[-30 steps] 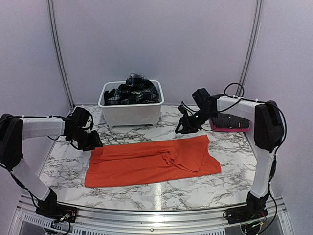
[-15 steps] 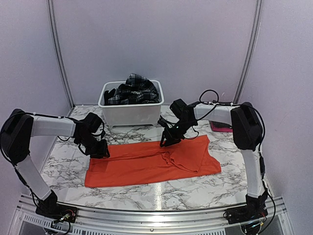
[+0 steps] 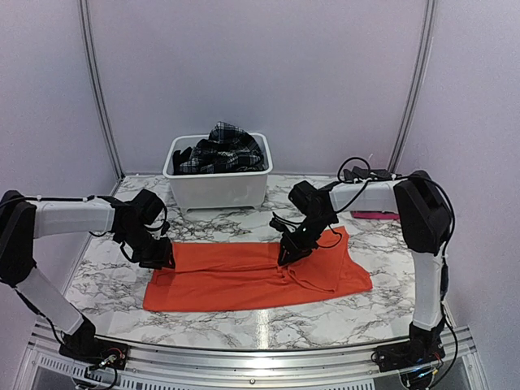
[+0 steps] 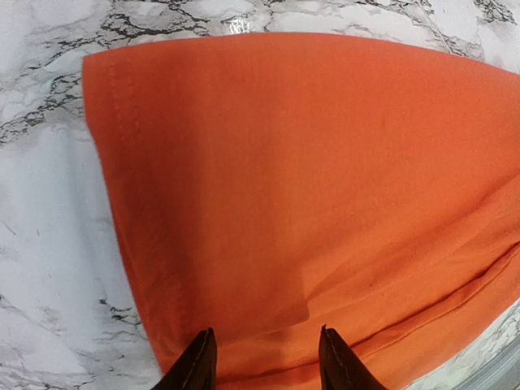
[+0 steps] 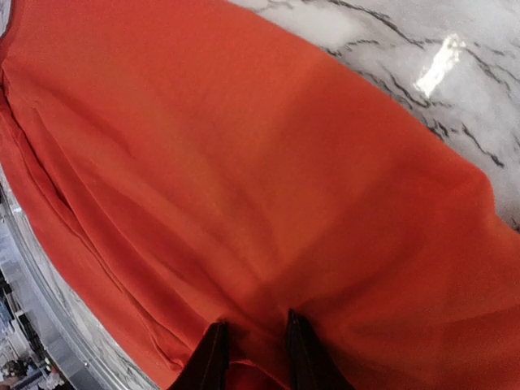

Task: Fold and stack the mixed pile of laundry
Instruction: Adjust the rectangle-folded T-shirt at the center of the board, then rotate the rectangle-folded T-shirt at the center of the board.

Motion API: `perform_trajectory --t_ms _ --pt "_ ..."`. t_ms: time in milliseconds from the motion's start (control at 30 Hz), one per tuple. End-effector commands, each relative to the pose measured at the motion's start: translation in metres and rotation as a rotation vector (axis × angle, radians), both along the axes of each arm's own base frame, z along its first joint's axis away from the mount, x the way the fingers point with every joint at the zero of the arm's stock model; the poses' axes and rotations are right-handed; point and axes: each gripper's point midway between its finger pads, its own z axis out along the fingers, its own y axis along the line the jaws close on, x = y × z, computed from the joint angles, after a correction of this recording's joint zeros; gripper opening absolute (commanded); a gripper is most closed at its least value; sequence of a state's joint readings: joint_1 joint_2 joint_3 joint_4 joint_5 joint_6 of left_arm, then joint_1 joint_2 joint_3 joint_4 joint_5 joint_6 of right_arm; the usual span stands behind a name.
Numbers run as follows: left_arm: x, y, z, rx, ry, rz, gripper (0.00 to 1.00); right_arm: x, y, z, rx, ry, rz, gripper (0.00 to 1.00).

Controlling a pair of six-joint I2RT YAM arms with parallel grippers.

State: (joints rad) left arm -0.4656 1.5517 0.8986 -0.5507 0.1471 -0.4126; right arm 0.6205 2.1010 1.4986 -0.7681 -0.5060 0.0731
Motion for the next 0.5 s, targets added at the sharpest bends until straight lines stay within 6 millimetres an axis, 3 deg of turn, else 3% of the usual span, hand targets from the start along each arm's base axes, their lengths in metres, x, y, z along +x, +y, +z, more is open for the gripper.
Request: perform_trajectory --t_ms 0,133,200,300,467 --pt "0.003 0.007 0.017 0.02 -0.062 0.01 0.48 -0.005 -0.008 0.012 -0.027 -0.046 0.01 0.32" --pt "0.027 -0.007 0.038 -0.024 -0.149 0.007 0.52 0.006 -0.007 0.049 -0.011 -0.117 -0.039 0.41" --pt "0.038 -0.017 0.041 -0.02 -0.173 -0.022 0.52 0.008 -0.016 0.066 -0.02 -0.149 -0.085 0.45" --pt "0.05 -0.034 0.037 0.025 -0.193 -0.097 0.52 0.001 -0.038 0.064 -0.061 -0.136 -0.16 0.48" --pt "0.053 -0.047 0.008 0.076 -0.139 -0.147 0.51 -0.022 -0.074 0.035 -0.123 -0.067 -0.274 0.48"
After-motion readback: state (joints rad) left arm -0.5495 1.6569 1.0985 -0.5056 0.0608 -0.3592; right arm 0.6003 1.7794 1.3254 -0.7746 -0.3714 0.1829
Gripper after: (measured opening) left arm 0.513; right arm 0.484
